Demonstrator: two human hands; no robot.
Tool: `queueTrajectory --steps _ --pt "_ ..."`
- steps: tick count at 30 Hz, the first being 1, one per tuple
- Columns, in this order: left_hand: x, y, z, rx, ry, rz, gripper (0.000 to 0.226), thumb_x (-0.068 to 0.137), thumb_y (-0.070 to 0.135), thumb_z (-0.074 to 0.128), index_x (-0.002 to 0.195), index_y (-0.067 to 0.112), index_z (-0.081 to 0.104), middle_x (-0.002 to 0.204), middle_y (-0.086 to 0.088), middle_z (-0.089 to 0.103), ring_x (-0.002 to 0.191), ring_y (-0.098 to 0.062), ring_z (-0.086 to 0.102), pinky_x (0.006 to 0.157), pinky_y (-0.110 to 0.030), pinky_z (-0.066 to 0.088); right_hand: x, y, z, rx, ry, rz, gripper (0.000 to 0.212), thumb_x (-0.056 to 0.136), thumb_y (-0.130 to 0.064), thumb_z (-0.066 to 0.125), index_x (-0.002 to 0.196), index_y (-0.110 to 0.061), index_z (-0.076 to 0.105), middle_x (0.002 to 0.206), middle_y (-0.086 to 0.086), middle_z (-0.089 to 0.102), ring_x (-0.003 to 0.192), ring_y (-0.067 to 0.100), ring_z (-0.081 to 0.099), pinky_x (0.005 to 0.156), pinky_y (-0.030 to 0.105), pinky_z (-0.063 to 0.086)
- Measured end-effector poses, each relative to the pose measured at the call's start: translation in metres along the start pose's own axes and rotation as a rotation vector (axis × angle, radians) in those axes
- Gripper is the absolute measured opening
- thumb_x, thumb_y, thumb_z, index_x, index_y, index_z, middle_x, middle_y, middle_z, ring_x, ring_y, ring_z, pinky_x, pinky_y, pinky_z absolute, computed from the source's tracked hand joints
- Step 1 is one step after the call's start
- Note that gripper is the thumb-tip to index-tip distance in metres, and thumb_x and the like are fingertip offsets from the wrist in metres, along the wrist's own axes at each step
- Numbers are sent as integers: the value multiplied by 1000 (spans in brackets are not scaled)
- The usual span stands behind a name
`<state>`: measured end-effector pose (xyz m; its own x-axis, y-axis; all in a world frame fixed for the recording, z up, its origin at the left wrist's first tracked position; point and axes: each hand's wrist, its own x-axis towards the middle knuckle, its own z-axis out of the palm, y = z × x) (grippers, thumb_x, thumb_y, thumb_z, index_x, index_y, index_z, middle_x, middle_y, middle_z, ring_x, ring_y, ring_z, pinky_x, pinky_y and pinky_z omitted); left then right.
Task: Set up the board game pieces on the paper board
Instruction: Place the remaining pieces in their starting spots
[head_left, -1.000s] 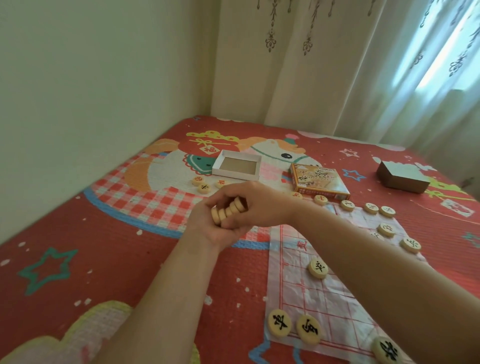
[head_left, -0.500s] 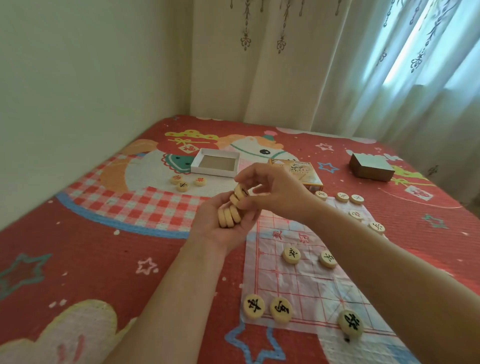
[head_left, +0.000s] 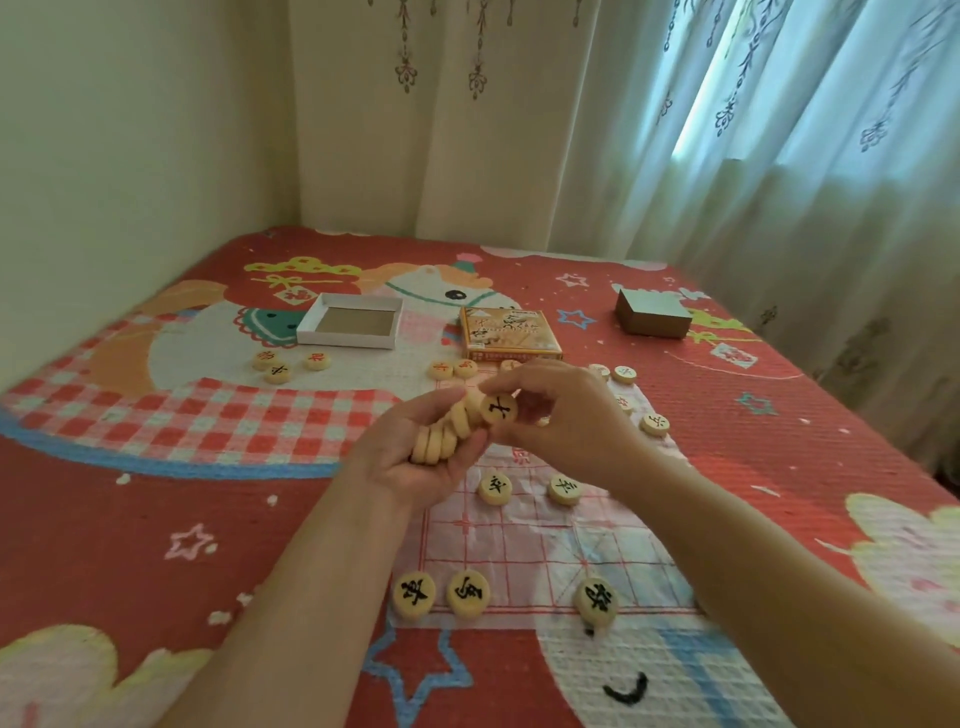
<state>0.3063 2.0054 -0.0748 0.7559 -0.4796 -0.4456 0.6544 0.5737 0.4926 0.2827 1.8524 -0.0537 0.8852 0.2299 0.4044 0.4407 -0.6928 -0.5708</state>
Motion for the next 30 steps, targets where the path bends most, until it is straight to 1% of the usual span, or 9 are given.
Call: queueTrajectory --steps 3,6,9,11,15,20,25,28,30 --pt "1 -4 2 42 -2 23 12 74 6 62 83 -1 61 80 -16 62 57 -24 65 36 -23 50 -2 2 -1 9 -22 16 35 74 -13 75 107 -21 68 84 -26 52 66 -6 53 65 7 44" --pt "2 -5 3 37 9 48 6 83 6 56 83 1 59 77 -15 61 67 -23 62 39 -24 53 -4 5 1 40 -14 35 37 74 -13 75 109 -19 65 84 -26 54 69 -11 54 66 8 47" --pt "4 -5 0 -7 19 71 6 89 7 53 87 4 58 67 -14 62 48 -19 63 40 -24 54 -6 8 1 119 12 85 33 73 -13 76 103 -21 64 87 -20 60 71 -4 57 67 16 50" --pt "4 -5 -2 -72 5 96 7 90 7 52 87 9 58 72 -10 58 43 -16 62 40 -23 53 -9 11 -2 155 18 109 30 72 -12 77 96 -24 63 86 -18 62 71 -2 57 68 20 50" --pt "2 -5 -6 -113 -21 127 14 92 10 50 78 10 54 74 -6 51 43 -12 59 36 -19 49 -26 14 -14 213 -52 89 31 70 -12 78 89 -29 61 86 -16 64 67 -2 56 60 14 43" --pt "1 -8 -11 -104 -53 133 8 92 12 49 85 12 53 73 -4 50 43 -10 59 36 -19 48 -61 18 -14 112 -175 52 28 68 -18 81 89 -21 63 82 -15 62 67 0 52 62 10 37" --pt "-2 -12 -7 -64 -72 131 7 90 13 51 88 7 52 72 -4 51 43 -9 59 36 -18 48 -87 22 -11 -30 -275 34 21 69 -33 79 81 -28 63 86 -4 66 73 2 47 70 13 39" --pt "-4 -15 -4 -34 -89 121 9 90 13 51 91 5 51 76 -5 49 43 -9 59 36 -17 48 -94 22 -7 -88 -313 8 23 67 -44 75 81 -32 61 86 -4 62 77 5 49 81 32 47" --pt "-5 -16 -2 -12 -87 121 9 90 13 51 88 4 51 76 -5 49 43 -9 58 36 -17 48 -94 22 -6 -144 -354 -7 24 69 -40 77 83 -27 63 86 -6 61 80 3 47 77 25 43"
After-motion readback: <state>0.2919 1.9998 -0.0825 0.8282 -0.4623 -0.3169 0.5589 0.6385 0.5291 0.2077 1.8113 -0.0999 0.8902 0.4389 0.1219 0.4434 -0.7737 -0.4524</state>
